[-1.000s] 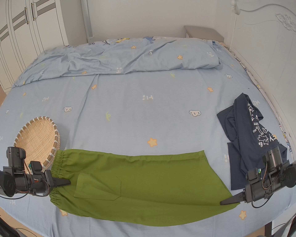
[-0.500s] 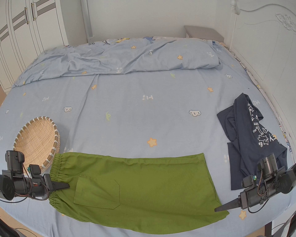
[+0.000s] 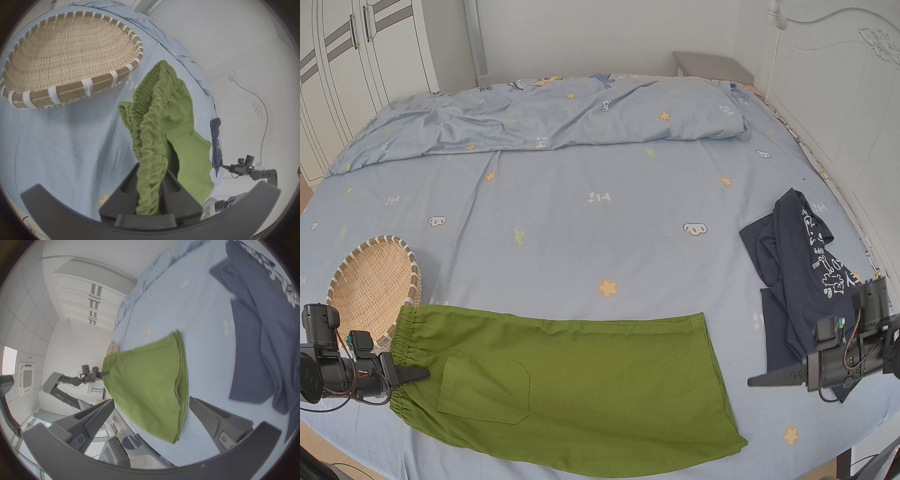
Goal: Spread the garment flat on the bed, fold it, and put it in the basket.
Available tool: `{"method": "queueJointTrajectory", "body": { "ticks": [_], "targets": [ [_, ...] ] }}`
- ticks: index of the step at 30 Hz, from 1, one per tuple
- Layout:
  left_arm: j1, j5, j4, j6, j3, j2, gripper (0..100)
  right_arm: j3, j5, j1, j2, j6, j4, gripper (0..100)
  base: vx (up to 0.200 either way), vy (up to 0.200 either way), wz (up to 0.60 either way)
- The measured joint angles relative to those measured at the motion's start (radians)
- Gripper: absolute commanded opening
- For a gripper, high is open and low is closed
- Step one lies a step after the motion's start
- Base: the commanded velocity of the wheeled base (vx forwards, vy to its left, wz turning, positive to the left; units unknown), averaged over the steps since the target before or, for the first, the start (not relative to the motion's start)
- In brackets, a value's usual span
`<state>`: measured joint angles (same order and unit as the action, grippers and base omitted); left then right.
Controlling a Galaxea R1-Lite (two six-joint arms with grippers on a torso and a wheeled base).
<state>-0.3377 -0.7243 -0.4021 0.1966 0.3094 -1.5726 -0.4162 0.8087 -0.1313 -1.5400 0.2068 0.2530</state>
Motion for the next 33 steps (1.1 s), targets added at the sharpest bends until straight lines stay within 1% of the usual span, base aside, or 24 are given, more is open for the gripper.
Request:
{"method": "queueJointTrajectory", "body": {
  "ticks": [2,8,12,15,20,27,30,33],
  "targets": [
    [-0.012,0.001,0.03,-0.007,0.013,0.011,0,-0.047,-0.014,-0.004,0.035,0.021,-0.022,100,0.0,0.0,0.0],
    [-0.039,0.004,0.184,-0.024,0.089,0.058,0,-0.177,-0.033,-0.025,0.106,0.058,-0.122,100,0.0,0.0,0.0],
    [-0.04,0.013,0.207,-0.028,0.138,0.084,0,-0.205,-0.038,-0.037,0.129,0.062,-0.136,100,0.0,0.0,0.0],
    [-0.022,0.033,0.23,-0.028,0.164,0.105,0,-0.214,-0.042,-0.041,0.139,0.062,-0.137,100,0.0,0.0,0.0],
    [0.053,0.11,0.377,-0.027,0.244,0.148,0,-0.223,-0.047,-0.042,0.151,0.062,-0.138,100,0.0,0.0,0.0],
    [0.174,0.156,0.63,-0.025,0.43,0.206,0,-0.23,-0.048,-0.039,0.163,0.062,-0.138,100,0.0,0.0,0.0],
    [0.238,0.179,0.684,-0.023,0.497,0.225,0,-0.232,-0.048,-0.036,0.166,0.062,-0.138,100,0.0,0.0,0.0],
    [0.317,0.212,0.699,-0.022,0.537,0.236,0,-0.232,-0.05,-0.036,0.167,0.062,-0.139,100,0.0,0.0,0.0]
  ]
}}
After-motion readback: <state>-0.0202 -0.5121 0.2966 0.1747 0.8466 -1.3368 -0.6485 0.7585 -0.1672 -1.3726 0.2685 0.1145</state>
